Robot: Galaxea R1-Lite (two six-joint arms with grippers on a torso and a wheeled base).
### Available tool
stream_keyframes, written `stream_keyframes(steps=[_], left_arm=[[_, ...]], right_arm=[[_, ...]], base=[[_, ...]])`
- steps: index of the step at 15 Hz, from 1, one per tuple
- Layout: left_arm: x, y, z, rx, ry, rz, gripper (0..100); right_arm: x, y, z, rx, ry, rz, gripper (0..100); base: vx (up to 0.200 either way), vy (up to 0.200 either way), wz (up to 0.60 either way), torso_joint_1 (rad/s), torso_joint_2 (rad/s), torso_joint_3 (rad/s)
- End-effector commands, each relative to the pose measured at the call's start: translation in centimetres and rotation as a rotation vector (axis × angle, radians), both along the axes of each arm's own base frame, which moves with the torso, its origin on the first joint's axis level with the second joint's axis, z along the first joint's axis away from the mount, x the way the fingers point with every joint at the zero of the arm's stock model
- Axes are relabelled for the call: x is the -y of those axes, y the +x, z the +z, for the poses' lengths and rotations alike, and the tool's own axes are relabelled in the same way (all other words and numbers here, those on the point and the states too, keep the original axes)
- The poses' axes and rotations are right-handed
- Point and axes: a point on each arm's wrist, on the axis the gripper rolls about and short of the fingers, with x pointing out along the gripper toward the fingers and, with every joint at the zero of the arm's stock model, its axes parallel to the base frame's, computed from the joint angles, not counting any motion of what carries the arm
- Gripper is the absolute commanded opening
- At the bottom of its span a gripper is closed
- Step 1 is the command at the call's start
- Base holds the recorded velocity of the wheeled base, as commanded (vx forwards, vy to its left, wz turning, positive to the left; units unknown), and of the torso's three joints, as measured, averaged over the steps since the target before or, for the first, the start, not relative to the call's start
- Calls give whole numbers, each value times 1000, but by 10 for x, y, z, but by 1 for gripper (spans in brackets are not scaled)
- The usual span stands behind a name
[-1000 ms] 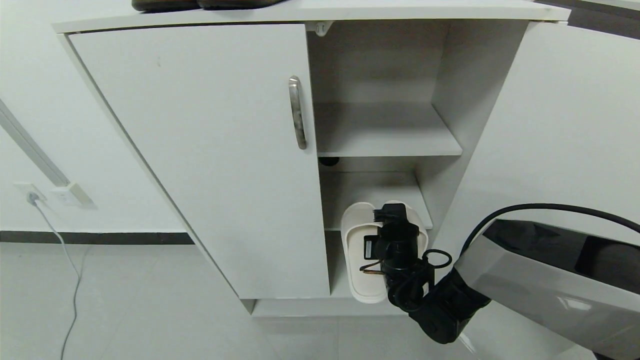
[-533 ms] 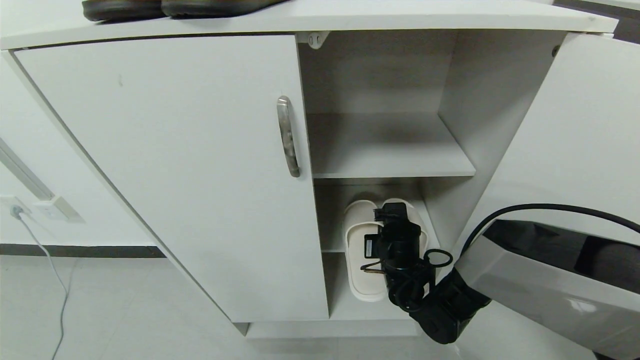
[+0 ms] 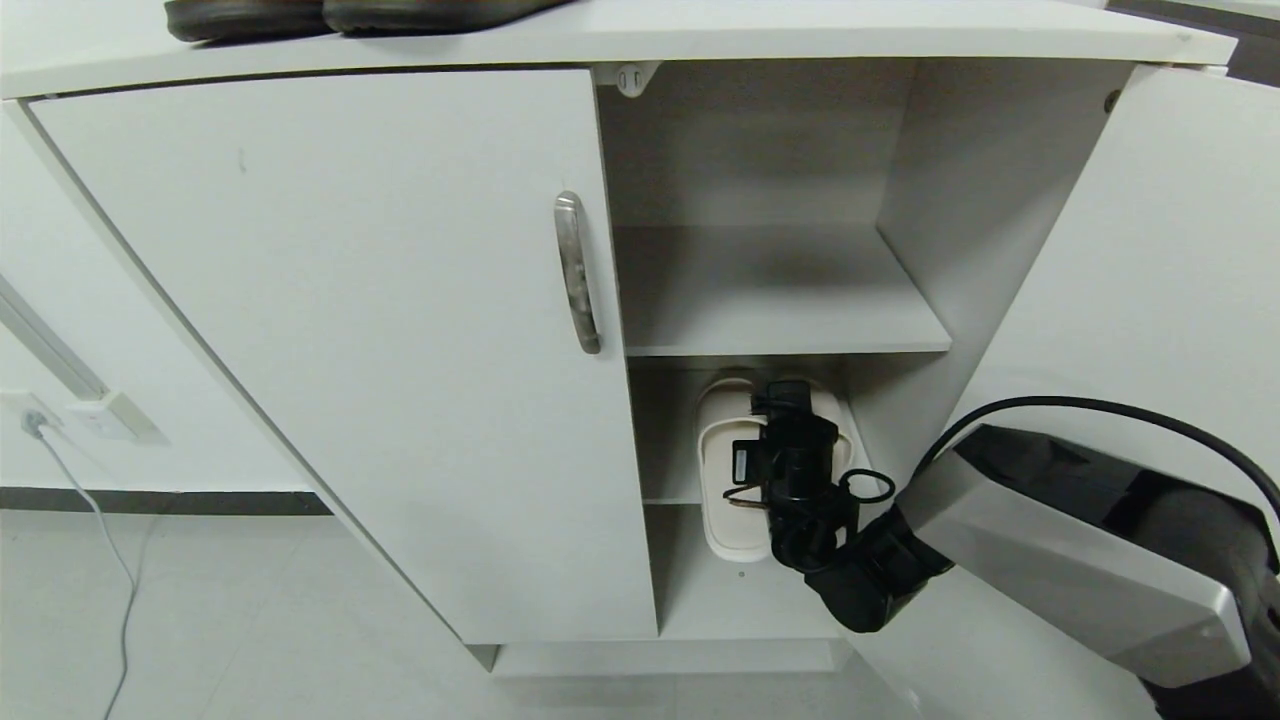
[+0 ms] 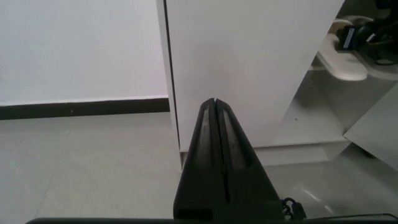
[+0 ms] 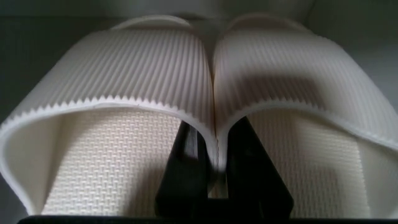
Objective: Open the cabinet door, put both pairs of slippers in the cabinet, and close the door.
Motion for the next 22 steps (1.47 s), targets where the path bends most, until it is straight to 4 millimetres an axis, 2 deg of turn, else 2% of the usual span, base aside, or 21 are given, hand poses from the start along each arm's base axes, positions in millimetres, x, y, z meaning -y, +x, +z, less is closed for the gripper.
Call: stream_keyframes(steps=[1, 5, 9, 13, 22], left_arm=[[0, 0, 0, -1, 0, 0, 0], [0, 0, 0, -1, 0, 0, 0], [0, 0, 0, -1, 0, 0, 0], [0, 0, 0, -1, 0, 0, 0], [0, 0, 0, -1, -2, 0, 0]], right_arm=[[1, 16, -2, 4, 4, -14, 0], [-1, 36, 10, 13, 10, -27, 0], [-5, 42, 11, 6, 7, -7, 0], [-8, 50, 5, -14, -8, -11, 0], [-8, 53, -2, -29, -18, -12, 0]], base=[[0, 0, 0, 0, 0, 0], [0, 0, 0, 0, 0, 0], [0, 0, 0, 0, 0, 0], [0, 0, 0, 0, 0, 0], [0, 0, 0, 0, 0, 0]])
